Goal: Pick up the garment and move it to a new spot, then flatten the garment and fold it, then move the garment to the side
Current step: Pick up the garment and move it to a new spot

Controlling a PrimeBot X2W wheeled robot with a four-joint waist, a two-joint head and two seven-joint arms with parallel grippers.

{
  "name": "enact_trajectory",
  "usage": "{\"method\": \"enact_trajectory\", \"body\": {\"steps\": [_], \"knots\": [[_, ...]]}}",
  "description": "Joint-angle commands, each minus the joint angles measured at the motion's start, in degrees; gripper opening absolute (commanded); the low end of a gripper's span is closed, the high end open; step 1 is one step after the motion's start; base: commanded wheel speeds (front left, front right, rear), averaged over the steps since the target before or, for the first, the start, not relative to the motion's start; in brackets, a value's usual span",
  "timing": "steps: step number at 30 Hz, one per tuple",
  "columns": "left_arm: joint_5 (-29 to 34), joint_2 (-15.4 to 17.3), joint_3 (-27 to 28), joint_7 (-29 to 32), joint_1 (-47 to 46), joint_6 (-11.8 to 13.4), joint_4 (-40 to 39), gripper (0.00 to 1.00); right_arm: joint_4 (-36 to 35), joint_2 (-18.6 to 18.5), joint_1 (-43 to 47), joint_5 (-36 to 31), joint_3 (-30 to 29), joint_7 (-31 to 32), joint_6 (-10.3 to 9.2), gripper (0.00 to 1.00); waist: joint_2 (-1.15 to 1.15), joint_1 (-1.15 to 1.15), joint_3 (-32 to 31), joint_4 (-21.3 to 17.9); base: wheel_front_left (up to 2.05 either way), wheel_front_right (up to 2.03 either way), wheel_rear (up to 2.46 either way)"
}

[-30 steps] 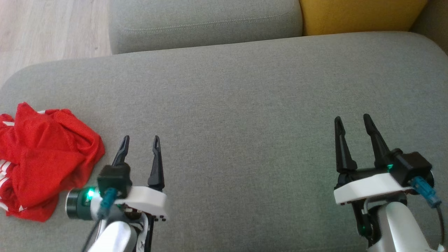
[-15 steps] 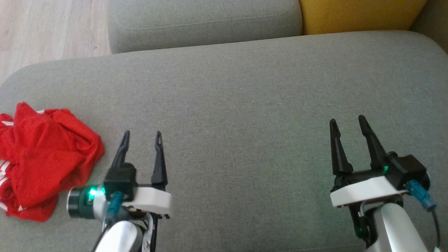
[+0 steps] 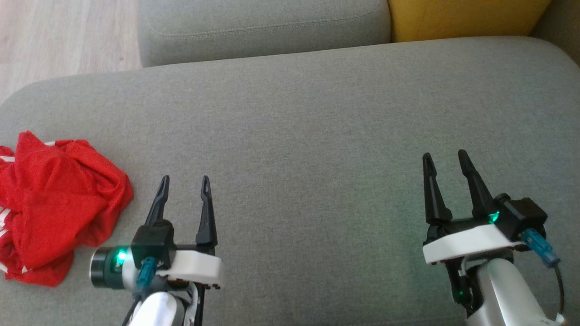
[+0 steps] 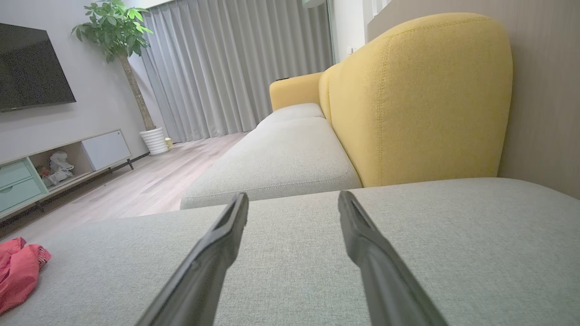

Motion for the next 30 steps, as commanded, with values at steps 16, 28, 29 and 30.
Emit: {"method": "enact_trajectory", "body": {"steps": [16,28,29,30], "knots": [[5.5,-4.1,7.8,-0.7,-0.8,-4.9,-0.4,1.00,-1.3,-0.4,-1.7,-1.7,4.8,-0.1,0.44,1.00,0.00,0.00,-0.6,10.7,0.00,0.00,0.00],[6.4,-4.6,12.1,-0.7,2.5,-5.7,-1.0,1.00,-0.7,-0.4,-0.4,-1.4,8.0,0.2,0.44,1.00,0.00,0.00,-2.9,23.9,0.00,0.00,0.00],[6.5,-4.7,12.5,-0.7,2.7,-5.7,-1.0,1.00,-0.7,-0.4,-0.2,-1.4,8.3,0.2,0.44,1.00,0.00,0.00,-3.0,24.8,0.00,0.00,0.00],[6.5,-4.7,12.8,-0.7,3.0,-5.7,-1.1,1.00,-0.7,-0.4,0.0,-1.3,8.6,0.2,0.44,1.00,0.00,0.00,-3.2,25.6,0.00,0.00,0.00]]}}
